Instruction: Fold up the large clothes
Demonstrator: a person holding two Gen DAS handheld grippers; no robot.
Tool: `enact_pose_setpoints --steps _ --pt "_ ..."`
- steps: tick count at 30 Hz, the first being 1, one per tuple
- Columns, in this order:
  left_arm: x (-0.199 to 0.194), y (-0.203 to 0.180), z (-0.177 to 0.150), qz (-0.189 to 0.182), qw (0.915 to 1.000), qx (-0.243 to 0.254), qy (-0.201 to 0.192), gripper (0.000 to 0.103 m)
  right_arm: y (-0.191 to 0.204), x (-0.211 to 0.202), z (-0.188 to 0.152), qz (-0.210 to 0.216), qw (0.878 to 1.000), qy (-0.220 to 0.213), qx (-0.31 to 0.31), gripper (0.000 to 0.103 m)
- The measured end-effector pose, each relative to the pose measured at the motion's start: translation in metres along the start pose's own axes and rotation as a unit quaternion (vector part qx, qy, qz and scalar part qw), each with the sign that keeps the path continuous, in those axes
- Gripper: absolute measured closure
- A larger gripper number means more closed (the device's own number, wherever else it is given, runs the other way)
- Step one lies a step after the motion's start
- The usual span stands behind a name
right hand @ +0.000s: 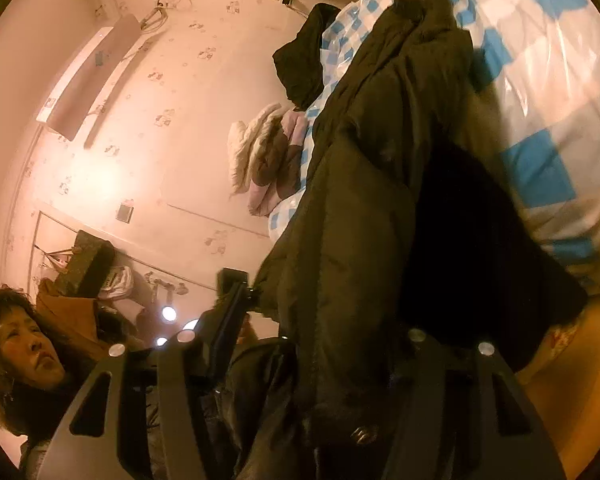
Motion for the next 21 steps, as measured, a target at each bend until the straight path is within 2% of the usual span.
enact_pose_setpoints --steps 2,4,5,6,8,11,13,17,21 --pt "0.001 0.008 -0.001 0.001 0.9998 -0.016 -0.01 0.055 0.002 0.001 0.004 0.0 1.0 -0.007 -0.006 0.05" --pt "-0.001 0.005 0.0 0.001 0.9997 -0.011 -0.024 0.067 0.002 -0.002 0.007 0.004 1.0 -0.019 -0.009 0.081" --pt "-0.003 0.001 0.002 -0.005 0.9995 -0.009 -0.03 0.083 0.006 -0.005 0.009 0.015 0.999 -0.031 -0.011 0.082" --pt "-0.006 -0.002 0.002 -0.008 0.9992 -0.007 -0.037 0.088 0.014 -0.008 0.01 0.031 0.999 -0.041 -0.016 0.082" --pt "-0.017 -0.021 0.012 -0.022 0.9976 0.01 -0.065 0.092 0.031 -0.013 0.012 0.062 0.996 -0.058 -0.03 0.082" --pt "-0.028 -0.042 0.027 -0.039 0.9943 0.039 -0.091 0.092 0.057 -0.015 0.018 0.101 0.991 -0.074 -0.055 0.082" --pt "-0.032 -0.048 0.035 -0.052 0.9927 0.043 -0.1 0.092 0.06 -0.012 0.028 0.108 0.99 -0.077 -0.056 0.082" --pt "-0.032 -0.035 0.052 -0.078 0.9901 0.018 -0.115 0.092 0.048 -0.006 0.051 0.124 0.988 -0.091 -0.03 0.082" --pt "-0.031 -0.029 0.066 -0.095 0.9873 0.005 -0.127 0.093 0.05 -0.006 0.066 0.134 0.985 -0.102 -0.032 0.082"
Point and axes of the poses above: each gripper's, at about its wrist camera, not at the fingertips, and x roughly the way its jaws point, y to its left, z to its top, the point moved 7 cm from there along x, roughly the way its jaws point, and after that the axes turned 11 degrees about x, right-handed, at the moved point
